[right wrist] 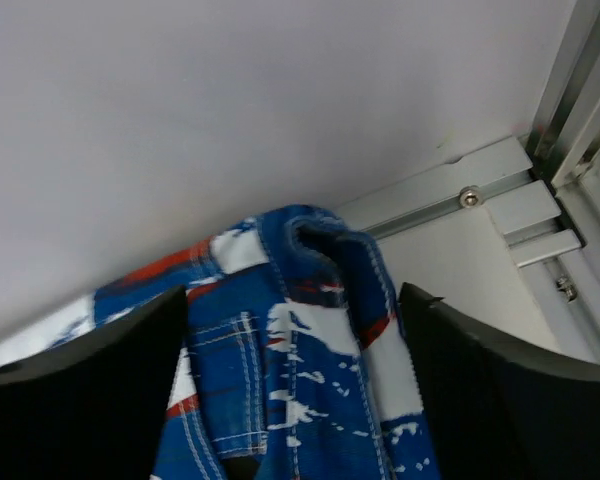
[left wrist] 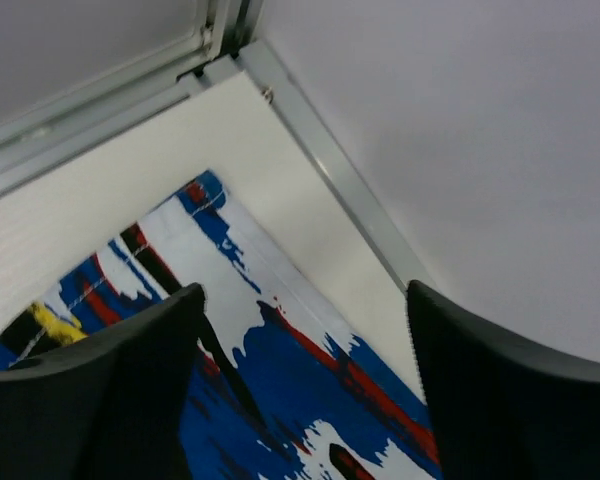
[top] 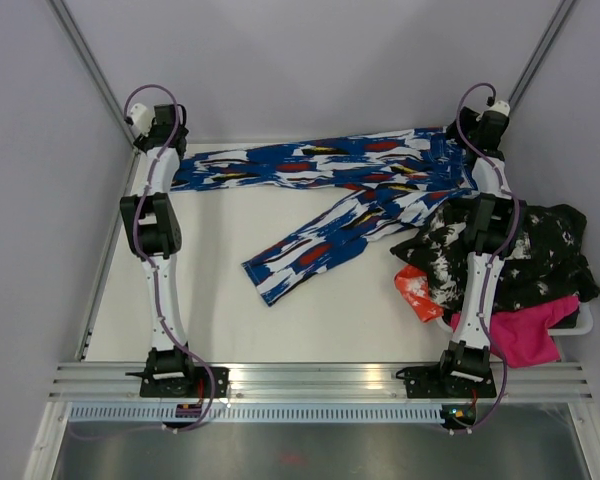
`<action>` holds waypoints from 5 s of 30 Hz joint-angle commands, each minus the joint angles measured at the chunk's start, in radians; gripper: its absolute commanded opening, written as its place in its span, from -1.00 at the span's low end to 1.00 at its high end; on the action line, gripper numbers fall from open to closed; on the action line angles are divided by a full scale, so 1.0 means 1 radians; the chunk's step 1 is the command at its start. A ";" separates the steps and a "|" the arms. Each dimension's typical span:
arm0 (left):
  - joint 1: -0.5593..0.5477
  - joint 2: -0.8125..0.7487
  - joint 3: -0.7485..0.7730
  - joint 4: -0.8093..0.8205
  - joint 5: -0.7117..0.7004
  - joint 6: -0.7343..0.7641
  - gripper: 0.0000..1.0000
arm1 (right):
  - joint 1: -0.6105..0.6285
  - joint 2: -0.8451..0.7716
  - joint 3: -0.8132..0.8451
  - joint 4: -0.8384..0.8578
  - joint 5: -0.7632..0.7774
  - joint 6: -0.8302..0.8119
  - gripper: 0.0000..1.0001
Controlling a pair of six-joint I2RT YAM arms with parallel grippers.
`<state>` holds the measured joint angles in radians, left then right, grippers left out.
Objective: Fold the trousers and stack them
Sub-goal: Flatten the trousers out
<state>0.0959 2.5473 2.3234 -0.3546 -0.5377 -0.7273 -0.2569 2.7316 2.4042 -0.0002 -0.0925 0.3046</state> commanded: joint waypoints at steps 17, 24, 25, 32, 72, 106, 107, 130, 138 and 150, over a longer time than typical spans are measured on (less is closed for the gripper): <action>-0.307 -0.700 -0.674 -0.377 0.310 -0.200 0.99 | 0.001 -0.498 -0.278 -0.438 0.082 -0.116 0.96; -0.475 -0.754 -0.924 -0.318 0.383 -0.337 0.95 | -0.035 -0.625 -0.428 -0.478 0.131 0.051 0.82; -0.496 -0.762 -0.950 -0.287 0.410 -0.342 0.94 | -0.038 -0.635 -0.436 -0.478 0.128 0.063 0.81; -0.550 -0.860 -1.214 -0.129 0.453 -0.392 0.85 | -0.038 -0.664 -0.494 -0.452 0.033 0.129 0.72; -0.139 -1.142 -1.403 -0.063 0.081 -0.083 -0.95 | -0.033 -0.745 -0.665 -0.434 0.057 0.065 0.68; 0.169 -0.708 -0.817 -0.027 0.363 0.416 0.03 | 0.114 -0.579 -0.530 -0.635 0.089 0.040 0.52; 0.171 -0.710 -0.817 -0.032 0.386 0.410 0.10 | 0.117 -0.584 -0.543 -0.652 0.135 0.103 0.53; 0.168 -0.768 -0.859 0.054 0.722 0.385 0.66 | -0.031 -1.023 -1.229 -0.635 0.594 0.381 0.36; 0.166 -0.730 -0.806 0.042 0.774 0.373 0.66 | -0.047 -1.168 -1.364 -0.624 0.640 0.407 0.46; 0.169 -0.745 -0.831 -0.139 0.539 0.264 0.67 | -0.021 -1.054 -0.917 -0.572 0.343 0.156 0.68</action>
<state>0.2611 1.8225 1.4876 -0.4091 0.1272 -0.3855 -0.2852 1.6428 1.3384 -0.5217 0.3241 0.5495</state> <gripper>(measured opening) 0.831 0.841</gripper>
